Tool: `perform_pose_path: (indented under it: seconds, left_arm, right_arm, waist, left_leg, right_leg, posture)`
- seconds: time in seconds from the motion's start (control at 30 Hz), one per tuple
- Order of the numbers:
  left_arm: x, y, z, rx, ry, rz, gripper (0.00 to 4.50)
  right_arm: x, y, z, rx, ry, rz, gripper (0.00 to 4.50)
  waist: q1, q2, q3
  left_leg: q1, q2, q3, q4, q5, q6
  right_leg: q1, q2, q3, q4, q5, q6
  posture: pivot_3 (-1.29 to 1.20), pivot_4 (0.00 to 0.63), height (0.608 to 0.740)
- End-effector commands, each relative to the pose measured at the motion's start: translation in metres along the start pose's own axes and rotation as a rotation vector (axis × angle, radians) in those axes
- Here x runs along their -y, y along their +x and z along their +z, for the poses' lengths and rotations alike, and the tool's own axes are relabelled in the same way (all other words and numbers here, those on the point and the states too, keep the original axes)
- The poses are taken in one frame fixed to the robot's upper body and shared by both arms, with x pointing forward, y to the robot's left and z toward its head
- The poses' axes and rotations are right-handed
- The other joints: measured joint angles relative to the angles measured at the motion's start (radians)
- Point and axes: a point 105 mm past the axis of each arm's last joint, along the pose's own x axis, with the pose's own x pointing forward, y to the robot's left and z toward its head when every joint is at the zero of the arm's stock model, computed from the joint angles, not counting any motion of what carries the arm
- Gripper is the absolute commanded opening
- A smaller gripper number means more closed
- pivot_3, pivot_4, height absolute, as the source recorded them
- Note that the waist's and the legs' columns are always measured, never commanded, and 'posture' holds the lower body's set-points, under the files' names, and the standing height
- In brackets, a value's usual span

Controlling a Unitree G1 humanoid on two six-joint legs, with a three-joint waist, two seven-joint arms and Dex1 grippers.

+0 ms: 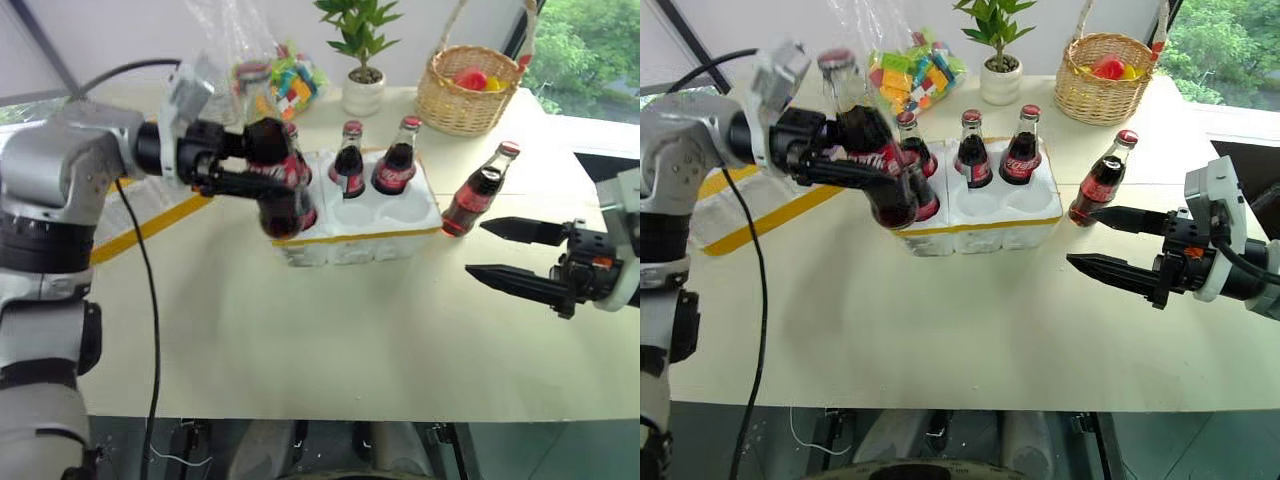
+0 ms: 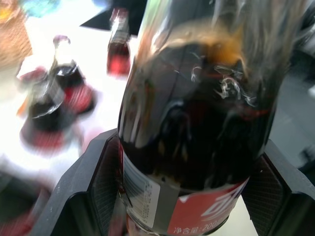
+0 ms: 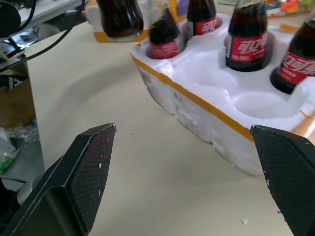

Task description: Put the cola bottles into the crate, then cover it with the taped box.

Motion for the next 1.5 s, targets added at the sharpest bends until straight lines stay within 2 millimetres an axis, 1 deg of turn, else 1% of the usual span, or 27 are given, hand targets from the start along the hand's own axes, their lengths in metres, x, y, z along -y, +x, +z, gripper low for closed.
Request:
perform_pose_path:
  seconds: [0.03,0.13,0.2,0.3,0.37,0.43,0.5,0.6,0.73,0.93,1.07,1.2,1.33,1.5]
  left_arm:
    - [0.017,0.004,0.029,0.062,0.031,-0.059,2.81]
    - [0.024,0.007,0.034,0.061,0.033,-0.100,2.81]
    - [0.022,0.012,0.034,0.051,0.042,-0.081,2.81]
    - [0.014,0.023,0.038,0.050,0.030,-0.041,2.81]
    - [0.006,0.032,0.039,0.044,0.025,0.010,2.81]
    - [-0.004,0.042,0.040,0.035,0.005,0.072,2.81]
    - [-0.009,0.052,0.039,0.013,0.011,0.121,2.81]
    - [-0.011,0.060,0.040,0.000,0.004,0.157,2.81]
    - [-0.025,0.070,0.032,-0.029,-0.049,0.241,2.81]
    - [-0.039,0.078,0.019,-0.076,-0.120,0.369,2.81]
    - [-0.040,0.082,0.018,-0.067,-0.110,0.395,2.81]
    - [-0.040,0.083,0.023,-0.001,-0.070,0.356,2.81]
    - [-0.041,0.081,0.024,0.024,0.007,0.307,2.81]
    - [-0.045,0.078,0.025,0.057,0.052,0.228,2.81]
  right_arm:
    - [-0.004,0.001,0.006,0.028,-0.031,0.008,4.50]
    - [-0.003,0.000,0.006,0.028,-0.028,0.003,4.50]
    - [-0.003,0.000,0.006,0.029,-0.027,-0.001,4.50]
    - [-0.002,-0.001,0.006,0.031,-0.026,-0.005,4.50]
    - [-0.002,0.000,0.006,0.033,-0.025,-0.007,4.50]
    - [-0.002,0.002,0.006,0.036,-0.026,-0.007,4.50]
    - [-0.003,0.003,0.007,0.040,-0.023,-0.008,4.50]
    - [-0.003,0.003,0.006,0.042,-0.019,-0.012,4.50]
    - [-0.004,0.004,0.005,0.047,-0.014,-0.015,4.50]
    - [-0.003,0.005,0.005,0.050,-0.015,-0.028,4.50]
    - [-0.003,0.006,0.005,0.051,-0.013,-0.034,4.50]
    - [-0.001,0.007,0.005,0.054,-0.012,-0.036,4.50]
    - [-0.001,0.008,0.005,0.057,-0.014,-0.038,4.50]
    - [0.000,0.008,0.006,0.058,-0.019,-0.041,4.50]
  waist:
    - [-0.010,0.000,0.000]
    - [-0.021,0.000,0.000]
    - [-0.022,0.000,0.000]
    - [-0.019,0.000,0.000]
    - [-0.016,0.000,0.000]
    - [-0.015,0.000,0.000]
    - [-0.018,0.000,0.000]
    - [-0.020,0.000,0.000]
    - [-0.019,0.000,0.000]
    - [-0.018,0.000,0.000]
    - [-0.018,-0.001,0.000]
    - [-0.018,-0.001,0.000]
    - [-0.018,0.000,0.000]
    - [-0.018,0.000,0.000]
  left_leg:
    - [0.000,0.000,0.000,0.000,0.000,-0.001]
    - [0.000,0.000,0.000,-0.001,0.002,-0.003]
    - [0.000,0.001,0.000,-0.001,0.002,-0.003]
    - [0.001,0.001,0.000,0.000,0.000,0.000]
    - [0.001,0.000,-0.001,0.000,0.000,0.000]
    - [0.001,0.000,-0.001,0.000,0.000,0.000]
    - [0.001,0.000,-0.001,0.000,0.002,-0.004]
    - [0.001,0.000,-0.001,0.000,0.003,-0.004]
    - [0.001,0.000,-0.001,-0.001,0.003,-0.005]
    - [0.001,0.000,0.000,-0.001,0.003,-0.005]
    - [0.000,0.000,-0.001,-0.001,0.003,-0.005]
    - [0.000,0.000,-0.001,-0.001,0.004,-0.006]
    - [0.000,0.000,0.000,-0.001,0.004,-0.006]
    - [0.000,0.000,0.000,-0.001,0.004,-0.006]
  right_leg:
    - [-0.001,0.000,0.000,0.001,0.000,0.000]
    - [-0.002,0.000,0.000,0.005,0.000,0.000]
    - [-0.003,0.000,0.000,0.005,0.000,0.000]
    - [-0.002,0.000,0.001,0.006,0.000,0.000]
    - [-0.002,0.000,0.001,0.007,0.000,0.000]
    - [-0.002,0.000,0.001,0.007,0.000,0.000]
    - [-0.002,0.000,0.001,0.007,0.000,0.000]
    - [-0.002,0.000,0.001,0.007,0.000,0.000]
    - [-0.003,0.000,0.001,0.007,0.000,0.000]
    - [-0.003,0.000,0.001,0.008,0.000,0.000]
    - [-0.003,0.000,0.001,0.008,0.000,0.000]
    - [-0.003,0.000,0.001,0.008,0.000,0.000]
    - [-0.003,0.000,0.001,0.007,0.000,0.000]
    - [-0.003,0.000,0.001,0.007,0.000,0.000]
  posture:
    - [0.00,0.150,0.732]
    - [0.00,0.150,0.732]
    - [0.00,0.150,0.732]
    - [0.00,0.150,0.732]
    - [0.00,0.150,0.732]
    - [0.00,0.150,0.732]
    - [0.00,0.150,0.732]
    - [0.00,0.150,0.732]
    - [0.00,0.150,0.732]
    - [0.00,0.150,0.732]
    - [0.00,0.150,0.732]
    - [0.00,0.150,0.732]
    - [0.00,0.150,0.732]
    - [0.00,0.150,0.732]
